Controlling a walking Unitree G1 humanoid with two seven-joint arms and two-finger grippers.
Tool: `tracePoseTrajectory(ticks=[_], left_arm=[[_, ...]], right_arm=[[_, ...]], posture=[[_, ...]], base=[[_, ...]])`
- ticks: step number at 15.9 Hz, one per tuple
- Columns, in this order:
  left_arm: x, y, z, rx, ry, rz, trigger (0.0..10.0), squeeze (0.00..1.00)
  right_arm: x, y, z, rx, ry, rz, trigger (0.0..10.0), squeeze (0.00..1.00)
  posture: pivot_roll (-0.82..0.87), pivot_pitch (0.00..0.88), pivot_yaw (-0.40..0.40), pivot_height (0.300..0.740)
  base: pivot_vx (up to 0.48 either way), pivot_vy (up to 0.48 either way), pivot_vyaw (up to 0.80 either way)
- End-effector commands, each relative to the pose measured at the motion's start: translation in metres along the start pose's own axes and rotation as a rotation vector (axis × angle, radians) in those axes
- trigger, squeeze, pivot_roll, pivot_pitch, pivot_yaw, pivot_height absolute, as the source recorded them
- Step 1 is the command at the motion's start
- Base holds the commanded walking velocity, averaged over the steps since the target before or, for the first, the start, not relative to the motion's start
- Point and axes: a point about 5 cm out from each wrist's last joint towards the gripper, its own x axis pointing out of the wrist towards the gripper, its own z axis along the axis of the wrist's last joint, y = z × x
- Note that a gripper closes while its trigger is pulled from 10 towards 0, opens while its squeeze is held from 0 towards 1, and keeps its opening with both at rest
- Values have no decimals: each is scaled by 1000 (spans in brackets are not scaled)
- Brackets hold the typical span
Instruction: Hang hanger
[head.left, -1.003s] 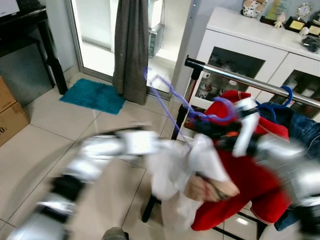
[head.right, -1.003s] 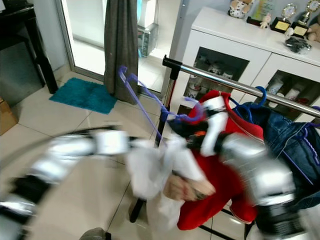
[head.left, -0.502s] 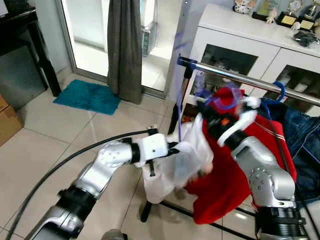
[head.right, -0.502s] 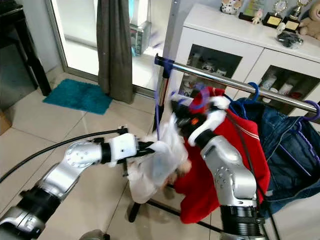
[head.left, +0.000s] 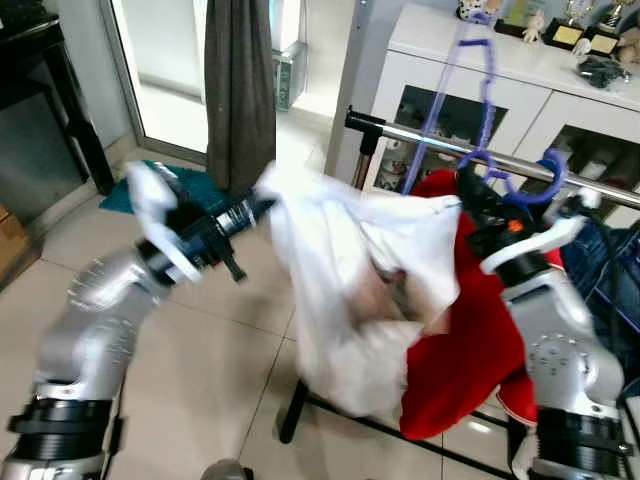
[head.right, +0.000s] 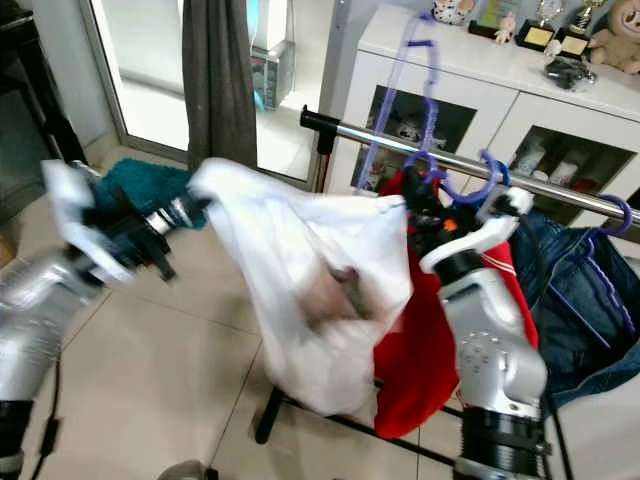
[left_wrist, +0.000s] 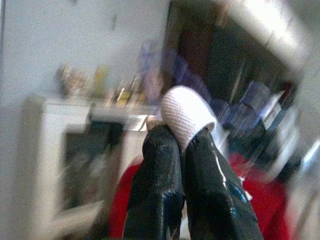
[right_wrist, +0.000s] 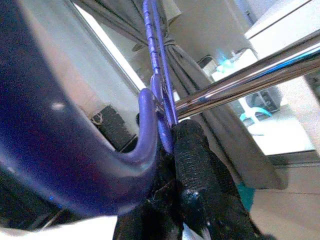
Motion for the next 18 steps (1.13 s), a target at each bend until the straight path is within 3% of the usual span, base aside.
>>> tracePoseTrajectory(ticks=[1,2,3,4,5,6,8,9,12,13,15,16,18], left_arm=[[7,-7,22,-38,-116,-49,0,0],[9,-8,19,-37,-96,-47,0,0],[9,-10,3,-22,13,-42,0,0],[6,-14,-34,27,266,-51,0,0],[3,-19,-50,38,381,-76,0,0],[-4,-28,-80,25,559,-121,0,0],[-20,-33,-119,37,773,-154,0,0],[-25,-32,-127,51,823,-158,0,0],[-31,-32,-144,78,896,-147,0,0],[-36,-29,-149,117,929,-123,0,0],[-38,-26,-143,109,879,-62,0,0],[-40,-25,-132,100,811,-31,0,0],[-41,-27,-113,58,701,9,0,0]], right_arm=[[2,-2,9,-33,-33,-15,0,0],[6,2,11,-46,-50,-4,0,0],[11,10,13,-51,-60,24,0,0],[19,23,17,-31,-93,67,0,0],[22,28,20,7,-115,87,0,0],[28,38,28,114,-182,127,0,0],[36,45,52,311,-323,173,0,0],[38,44,59,357,-361,177,0,0],[44,42,72,435,-418,177,0,0],[45,42,71,402,-389,181,0,0],[40,42,63,260,-264,181,0,0],[29,43,49,101,-128,210,0,0],[7,39,26,-66,74,256,0,0]], posture=[[-3,0,-121,740],[-1,0,-122,740],[-1,0,-121,740],[-1,0,-122,740],[-3,0,-120,740],[-8,0,-117,740],[-13,0,-116,740],[-16,0,-114,740],[-24,0,-115,740],[-24,0,-115,740],[-30,0,-117,740],[-29,0,-117,740],[-34,0,-112,740]], base=[[0,0,0],[0,0,0],[0,0,0],[0,0,0],[0,0,0],[0,0,0],[0,0,0],[0,0,0],[0,0,0],[0,0,0],[0,0,0],[0,0,0],[0,0,0]])
